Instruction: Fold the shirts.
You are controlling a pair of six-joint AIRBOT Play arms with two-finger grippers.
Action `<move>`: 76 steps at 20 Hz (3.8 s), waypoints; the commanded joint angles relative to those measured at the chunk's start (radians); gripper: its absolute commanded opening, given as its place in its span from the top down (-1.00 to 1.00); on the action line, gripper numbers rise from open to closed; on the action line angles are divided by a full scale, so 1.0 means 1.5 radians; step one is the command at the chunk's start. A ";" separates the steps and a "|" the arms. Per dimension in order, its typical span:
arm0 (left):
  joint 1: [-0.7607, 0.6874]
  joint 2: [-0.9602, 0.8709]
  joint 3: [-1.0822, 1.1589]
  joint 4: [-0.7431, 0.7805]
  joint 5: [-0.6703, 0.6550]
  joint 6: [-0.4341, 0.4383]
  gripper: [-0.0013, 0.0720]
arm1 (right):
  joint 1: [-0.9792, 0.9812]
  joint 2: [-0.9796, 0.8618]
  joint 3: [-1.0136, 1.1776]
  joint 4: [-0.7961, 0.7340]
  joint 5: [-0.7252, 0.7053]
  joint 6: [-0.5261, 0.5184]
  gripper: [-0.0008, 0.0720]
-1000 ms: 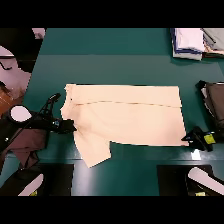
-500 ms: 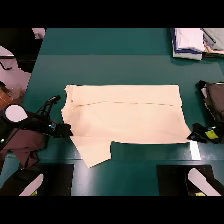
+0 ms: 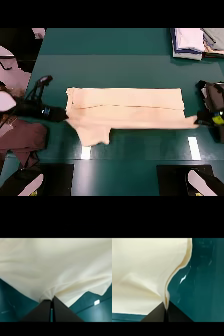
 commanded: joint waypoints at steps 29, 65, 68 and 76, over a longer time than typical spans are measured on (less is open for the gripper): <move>-0.069 -0.394 0.306 -0.131 0.226 0.045 0.90 | -0.082 -0.512 0.224 0.320 -0.082 -0.103 -0.53; -0.051 -0.432 0.556 0.022 0.165 -0.012 0.90 | 0.539 -0.433 0.589 0.507 -0.257 -0.147 0.93; 0.029 -0.332 0.556 0.081 0.148 -0.012 0.90 | 0.625 -0.559 0.704 0.506 -0.282 -0.147 0.91; 0.078 -0.267 0.554 0.080 0.091 -0.012 0.90 | 0.587 -0.558 0.615 0.360 -0.216 -0.119 -0.70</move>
